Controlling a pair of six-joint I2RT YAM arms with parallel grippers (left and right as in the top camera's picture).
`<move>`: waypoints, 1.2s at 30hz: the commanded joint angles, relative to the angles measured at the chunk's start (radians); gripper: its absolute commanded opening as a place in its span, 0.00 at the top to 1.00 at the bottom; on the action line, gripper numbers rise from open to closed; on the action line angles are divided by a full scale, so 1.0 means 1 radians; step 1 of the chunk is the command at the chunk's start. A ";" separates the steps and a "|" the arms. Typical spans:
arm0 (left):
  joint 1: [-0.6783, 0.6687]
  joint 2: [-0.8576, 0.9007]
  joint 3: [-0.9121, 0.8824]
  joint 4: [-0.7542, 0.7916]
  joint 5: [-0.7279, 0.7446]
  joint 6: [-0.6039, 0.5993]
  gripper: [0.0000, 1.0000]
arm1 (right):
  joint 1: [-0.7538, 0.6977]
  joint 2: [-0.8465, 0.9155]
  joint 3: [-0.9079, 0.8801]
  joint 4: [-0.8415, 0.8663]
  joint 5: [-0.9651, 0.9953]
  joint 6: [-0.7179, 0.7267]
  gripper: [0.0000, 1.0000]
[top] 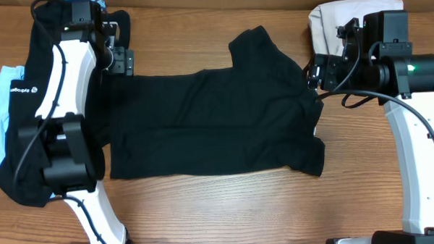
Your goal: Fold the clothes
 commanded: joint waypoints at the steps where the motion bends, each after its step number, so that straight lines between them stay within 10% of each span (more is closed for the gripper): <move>1: 0.023 0.039 0.009 0.034 0.065 0.070 0.11 | 0.004 0.014 0.004 0.000 0.006 0.000 0.06; 17: 0.032 0.193 0.009 0.174 0.122 0.123 0.24 | 0.005 0.084 0.004 -0.024 0.002 0.000 0.08; 36: 0.032 0.212 0.009 0.173 0.134 0.089 0.67 | 0.005 0.084 0.004 -0.023 0.002 0.001 0.08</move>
